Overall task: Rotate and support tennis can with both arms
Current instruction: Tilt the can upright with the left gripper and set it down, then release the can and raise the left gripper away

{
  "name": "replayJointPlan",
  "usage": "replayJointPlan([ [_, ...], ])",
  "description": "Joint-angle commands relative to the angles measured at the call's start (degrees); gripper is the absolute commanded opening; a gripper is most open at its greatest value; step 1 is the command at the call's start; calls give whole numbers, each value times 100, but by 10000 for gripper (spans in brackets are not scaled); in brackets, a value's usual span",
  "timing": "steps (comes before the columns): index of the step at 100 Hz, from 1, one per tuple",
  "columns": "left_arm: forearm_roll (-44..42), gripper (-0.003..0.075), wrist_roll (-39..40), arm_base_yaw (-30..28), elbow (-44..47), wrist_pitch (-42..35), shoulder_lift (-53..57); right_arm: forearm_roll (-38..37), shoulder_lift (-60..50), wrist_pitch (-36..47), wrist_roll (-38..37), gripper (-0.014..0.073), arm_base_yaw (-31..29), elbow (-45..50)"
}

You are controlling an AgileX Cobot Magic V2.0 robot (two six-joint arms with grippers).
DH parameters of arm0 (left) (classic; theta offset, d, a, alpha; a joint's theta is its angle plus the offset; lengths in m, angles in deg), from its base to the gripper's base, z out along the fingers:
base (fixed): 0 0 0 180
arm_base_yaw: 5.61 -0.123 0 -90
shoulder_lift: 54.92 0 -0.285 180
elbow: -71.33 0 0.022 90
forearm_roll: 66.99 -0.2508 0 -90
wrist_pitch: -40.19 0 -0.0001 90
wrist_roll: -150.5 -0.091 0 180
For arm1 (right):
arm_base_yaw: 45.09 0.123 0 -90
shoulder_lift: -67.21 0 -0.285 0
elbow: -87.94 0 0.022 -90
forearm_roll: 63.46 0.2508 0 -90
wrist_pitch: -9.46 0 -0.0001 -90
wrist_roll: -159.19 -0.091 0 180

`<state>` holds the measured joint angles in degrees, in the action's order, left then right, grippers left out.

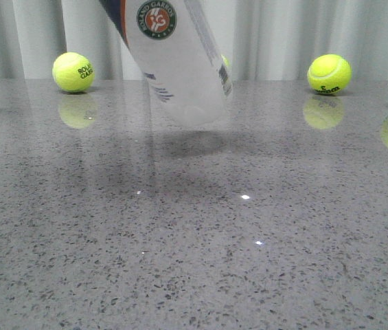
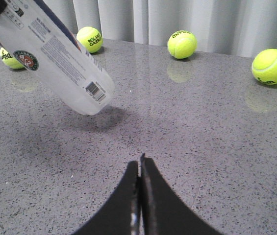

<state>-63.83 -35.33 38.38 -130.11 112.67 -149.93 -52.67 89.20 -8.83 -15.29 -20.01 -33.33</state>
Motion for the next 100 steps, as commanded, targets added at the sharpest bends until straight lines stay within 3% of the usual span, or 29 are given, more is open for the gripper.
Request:
replayJointPlan([
  [1,109,5,-51,43,-236,73,191,-1,64,440,39,-59,-34,-150],
  [21,146,126,-51,43,-236,73,120,-1,64,440,39,-59,-34,-150],
  [51,229,228,-51,43,-302,63,-251,-1,64,440,39,-59,-34,-150],
  [87,1205,398,-165,58,-939,5,-329,-1,64,440,39,-59,-34,-150],
  [100,1305,398,-206,58,-1041,-107,-329,-1,64,440,39,-59,-34,-150],
])
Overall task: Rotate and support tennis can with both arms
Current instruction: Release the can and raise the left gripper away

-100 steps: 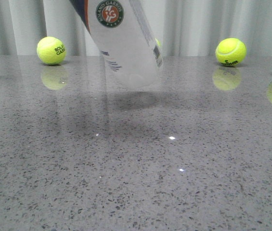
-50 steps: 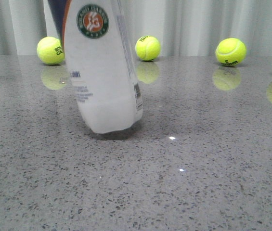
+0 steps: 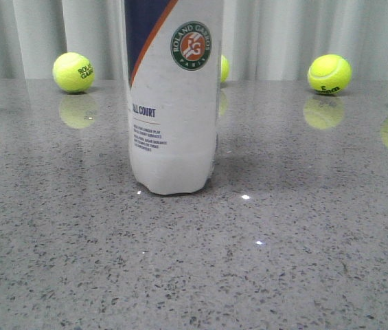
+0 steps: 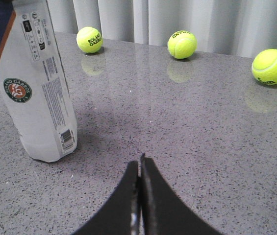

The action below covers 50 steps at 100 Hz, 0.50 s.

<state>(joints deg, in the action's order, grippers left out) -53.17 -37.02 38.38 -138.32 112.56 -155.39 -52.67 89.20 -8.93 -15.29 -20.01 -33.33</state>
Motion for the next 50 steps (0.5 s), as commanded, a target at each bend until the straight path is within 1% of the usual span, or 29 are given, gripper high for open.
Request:
replayJointPlan([
  [1,239,398,-36,58,-221,-123,217,-1,64,450,39,-59,-34,-150],
  [14,239,386,-145,58,-226,-418,270,-1,64,450,39,-59,-34,-150],
  [21,191,322,-145,58,-226,-719,347,-1,64,450,39,-59,-34,-150],
  [23,143,276,-145,71,-212,-866,398,-1,64,450,39,-59,-34,-150],
  [25,96,249,-145,84,-196,-954,427,-1,64,450,39,-59,-34,-150],
  [26,40,218,-145,96,-194,-1000,443,-1,64,450,39,-59,-34,-150],
  [28,-74,188,-145,123,-146,-1134,501,-1,64,450,39,-59,-34,-150],
  [33,-354,56,-133,177,-7,-1434,651,-1,64,450,39,-59,-34,-150],
  [37,-512,-23,-120,202,164,-1639,787,-1,64,450,39,-59,-34,-150],
  [50,-615,-19,1,213,949,-2257,1305,-1,64,450,39,-59,-34,-150],
])
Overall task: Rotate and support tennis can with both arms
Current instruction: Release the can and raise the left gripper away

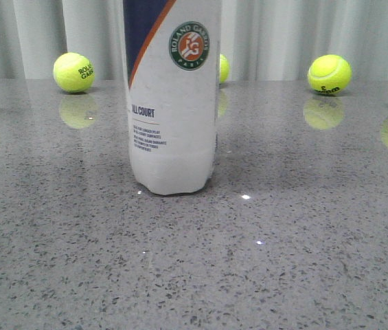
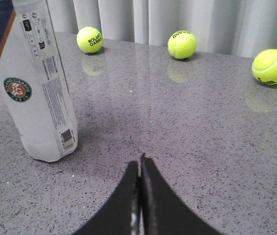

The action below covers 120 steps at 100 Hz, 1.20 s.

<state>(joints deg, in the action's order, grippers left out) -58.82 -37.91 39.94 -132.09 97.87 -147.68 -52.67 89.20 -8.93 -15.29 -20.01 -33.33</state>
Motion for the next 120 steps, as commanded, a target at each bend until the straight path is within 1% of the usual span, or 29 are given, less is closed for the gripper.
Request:
replayJointPlan([
  [1,-71,-19,90,58,379,-827,566,-1,64,450,39,-59,-34,-150],
  [32,-295,-19,90,58,2927,-2649,2172,-1,64,450,39,-59,-34,-150],
  [49,-308,-19,90,58,4315,-3438,3053,-1,64,450,39,-59,-34,-150],
  [65,-356,-19,90,47,5322,-3407,3653,-1,64,450,39,-59,-34,-150],
  [85,-487,-19,90,-182,6108,-3394,4076,-1,64,450,39,-59,-34,-150],
  [100,-532,-19,90,-756,6486,-3394,4295,-1,64,450,39,-59,-34,-150],
  [110,-532,-19,90,-1143,6666,-3673,4467,-1,64,450,39,-59,-34,-150],
  [120,-581,-19,104,-1495,6817,-3792,4778,-1,64,450,39,-59,-34,-150],
])
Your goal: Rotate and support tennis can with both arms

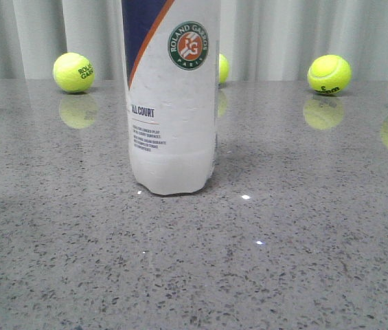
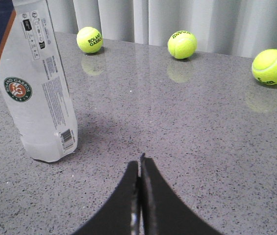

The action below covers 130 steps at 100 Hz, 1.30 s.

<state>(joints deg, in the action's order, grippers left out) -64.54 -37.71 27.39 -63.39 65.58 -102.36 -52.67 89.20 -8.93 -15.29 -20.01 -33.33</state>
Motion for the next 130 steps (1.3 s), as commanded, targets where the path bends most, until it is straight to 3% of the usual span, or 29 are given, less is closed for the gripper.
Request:
replayJointPlan([
  [1,-27,-19,83,-296,-29,-576,271,-1,64,450,39,-59,-34,-150],
  [27,-127,-19,95,-1477,987,-1814,1309,-1,64,450,39,-59,-34,-150],
  [42,-127,-19,679,-2108,1664,-1890,2025,-1,64,450,39,-59,-34,-150],
  [59,-127,-19,707,-2609,2547,-2085,2843,-1,64,450,39,-59,-34,-150],
  [78,-127,-19,707,-2794,3474,-2500,3766,-1,64,450,39,-59,-34,-150],
  [86,-127,-19,707,-2794,3455,-1909,4209,-1,64,450,39,-59,-34,-150],
  [130,-161,-19,696,-2794,3455,-2064,4158,-1,64,434,39,-59,-34,-150],
])
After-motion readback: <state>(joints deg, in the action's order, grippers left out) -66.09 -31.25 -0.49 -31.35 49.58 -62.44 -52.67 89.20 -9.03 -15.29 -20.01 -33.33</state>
